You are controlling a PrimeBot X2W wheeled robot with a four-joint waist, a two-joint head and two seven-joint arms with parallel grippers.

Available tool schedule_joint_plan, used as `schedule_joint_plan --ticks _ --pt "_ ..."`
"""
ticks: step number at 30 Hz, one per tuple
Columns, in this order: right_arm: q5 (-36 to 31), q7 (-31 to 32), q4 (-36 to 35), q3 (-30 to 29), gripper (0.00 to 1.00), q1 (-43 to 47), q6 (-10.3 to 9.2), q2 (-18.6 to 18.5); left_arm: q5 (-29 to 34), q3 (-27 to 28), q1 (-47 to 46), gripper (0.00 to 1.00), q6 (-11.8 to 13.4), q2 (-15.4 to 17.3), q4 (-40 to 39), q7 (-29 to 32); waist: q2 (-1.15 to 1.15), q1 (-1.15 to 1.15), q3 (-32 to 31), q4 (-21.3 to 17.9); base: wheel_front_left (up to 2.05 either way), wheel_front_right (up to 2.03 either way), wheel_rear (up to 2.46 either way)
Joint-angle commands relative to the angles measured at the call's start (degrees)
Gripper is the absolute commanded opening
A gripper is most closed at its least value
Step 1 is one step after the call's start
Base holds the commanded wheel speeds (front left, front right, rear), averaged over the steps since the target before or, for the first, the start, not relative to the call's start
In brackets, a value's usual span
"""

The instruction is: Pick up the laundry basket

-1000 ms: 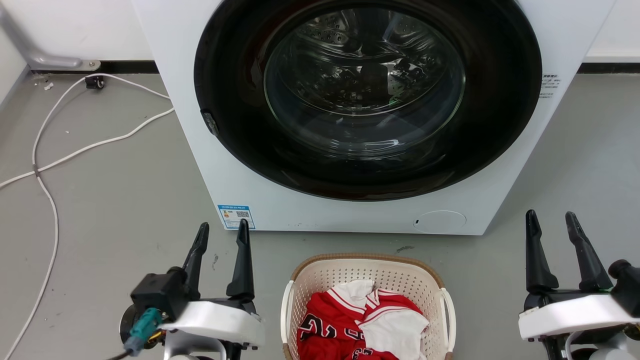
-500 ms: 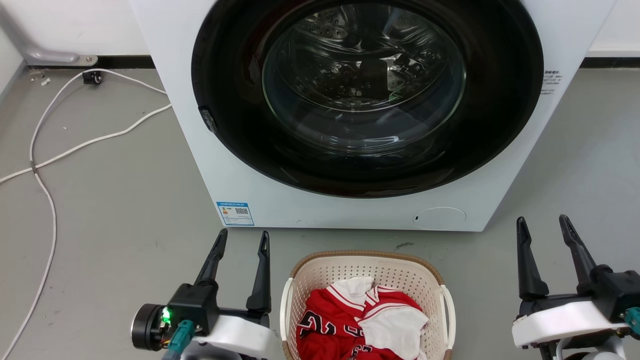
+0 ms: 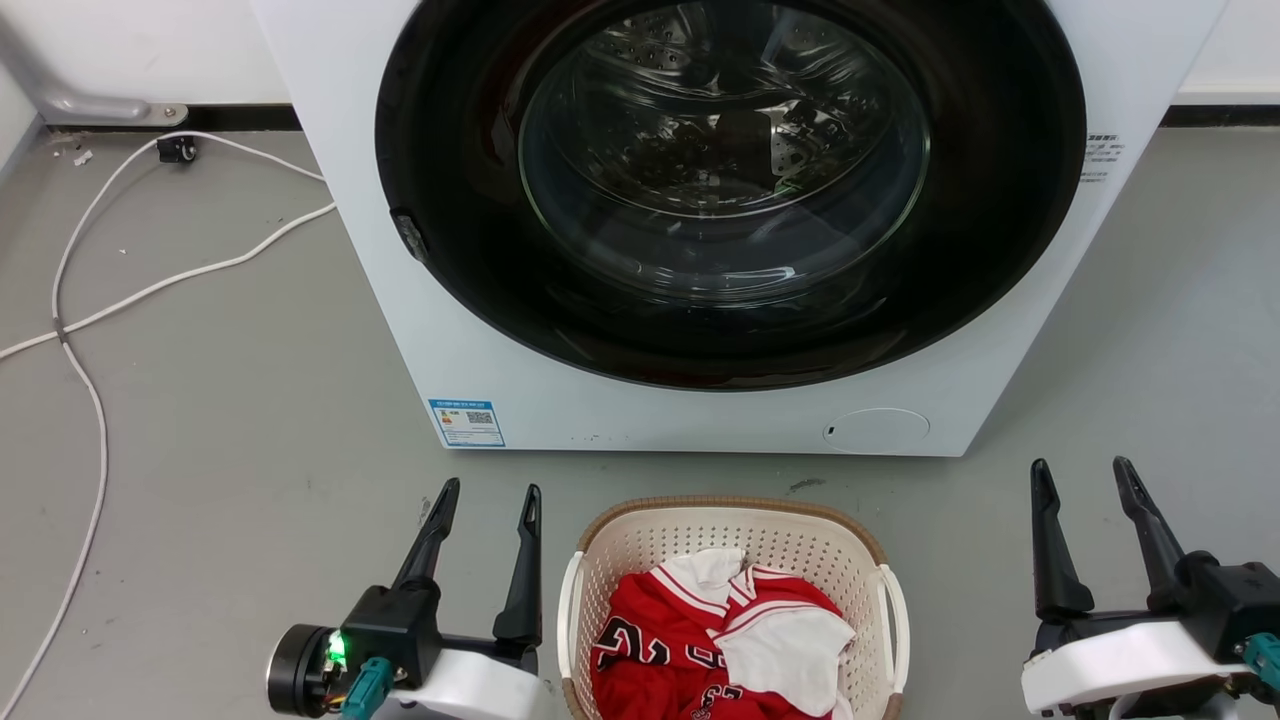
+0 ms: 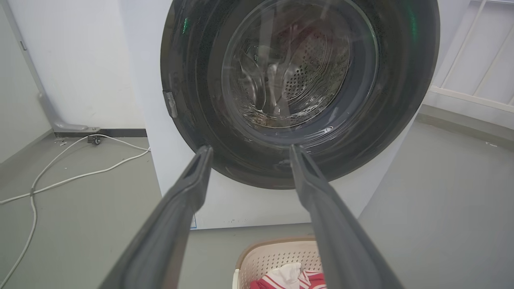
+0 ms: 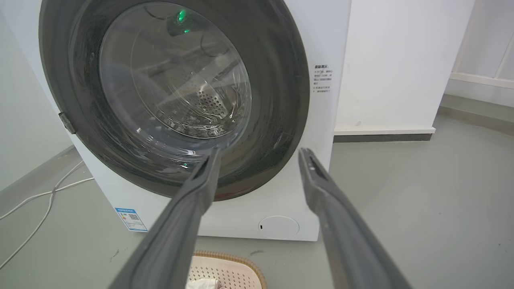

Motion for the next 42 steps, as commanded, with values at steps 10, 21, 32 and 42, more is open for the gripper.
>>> schedule_joint_plan --ticks 10,21,32,42 --pt "-3.96 -1.39 0.41 0.11 1.00 0.11 -0.02 -0.07 6.67 1.10 0.95 1.00 -2.05 -1.65 1.21 -1.44 0.00 0.00 0.30 -0.05 0.00 0.00 0.00" --pt "-5.79 -1.81 0.31 -0.15 1.00 -0.20 -0.03 -0.06 9.65 1.73 0.87 1.00 -2.75 -2.27 1.16 -1.92 0.00 0.00 0.76 -0.10 0.00 0.00 0.00" --pt "-5.42 -1.81 0.65 -0.17 1.00 -0.25 -0.02 -0.06 10.00 2.27 0.91 1.00 -3.26 -2.63 1.39 -1.92 0.00 0.00 1.08 -0.06 0.00 0.00 0.00" --pt "-5.59 -1.80 1.34 0.04 1.00 -1.86 -0.02 -0.06 10.09 2.81 -0.96 1.00 -4.46 -2.72 2.97 -1.90 0.00 0.00 5.16 -0.62 0.00 0.00 0.00"
